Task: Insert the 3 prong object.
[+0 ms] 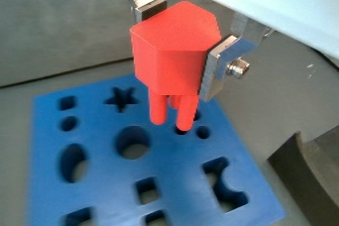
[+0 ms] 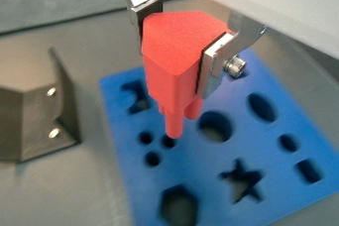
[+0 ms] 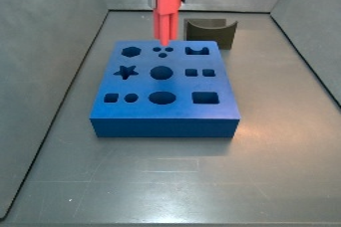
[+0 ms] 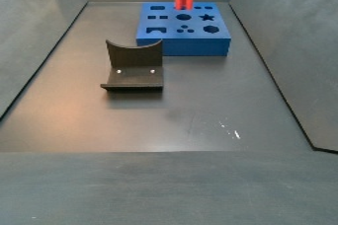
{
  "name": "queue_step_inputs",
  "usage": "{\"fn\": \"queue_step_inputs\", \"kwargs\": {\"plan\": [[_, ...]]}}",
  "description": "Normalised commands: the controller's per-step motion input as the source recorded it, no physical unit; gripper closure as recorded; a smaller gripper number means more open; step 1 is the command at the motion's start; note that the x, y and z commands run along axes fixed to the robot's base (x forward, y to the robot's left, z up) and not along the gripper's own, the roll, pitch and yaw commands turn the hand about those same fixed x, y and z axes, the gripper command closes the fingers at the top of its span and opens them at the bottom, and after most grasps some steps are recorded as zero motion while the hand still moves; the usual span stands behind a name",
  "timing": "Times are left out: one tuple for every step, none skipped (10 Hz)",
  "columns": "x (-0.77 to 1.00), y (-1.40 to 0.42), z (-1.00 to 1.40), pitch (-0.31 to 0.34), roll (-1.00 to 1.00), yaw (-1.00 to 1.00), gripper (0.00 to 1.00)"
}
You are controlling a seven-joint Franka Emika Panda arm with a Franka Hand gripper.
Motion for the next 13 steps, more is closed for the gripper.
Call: {"fn": "queue_step_inputs", "kwargs": {"plan": [[0.00,0.58,-0.55,-0.020,0.00,0.13,1.00],[0.01,0.28,-0.45,-0.009,0.00,0.18,1.00],[0.00,0.00,-0.04,0.000,-0.05,0.00,1.00],[0.00,0.00,-0.13,0.000,0.00,0.03,1.00],[-0.05,0.00,-0.29,0.000,0.00,0.08,1.00],[0.00,0.00,-0.37,0.000,0.00,0.06,1.00],[0.00,0.00,-0.43,0.000,0.01,0.00,1.00],[0.10,0.00,-0.52,0.000,0.00,0.00,1.00],[0.16,0.00,-0.73,-0.020,0.00,0.00,1.00],[0.06,0.00,-0.83,-0.059,0.00,0.00,1.00],[0.00,0.00,-0.89,-0.144,0.06,0.00,1.00],[-0.13,-0.11,-0.70,-0.109,0.21,0.12,1.00],[-0.14,-0.21,-0.52,-0.107,0.35,0.28,1.00]]}}
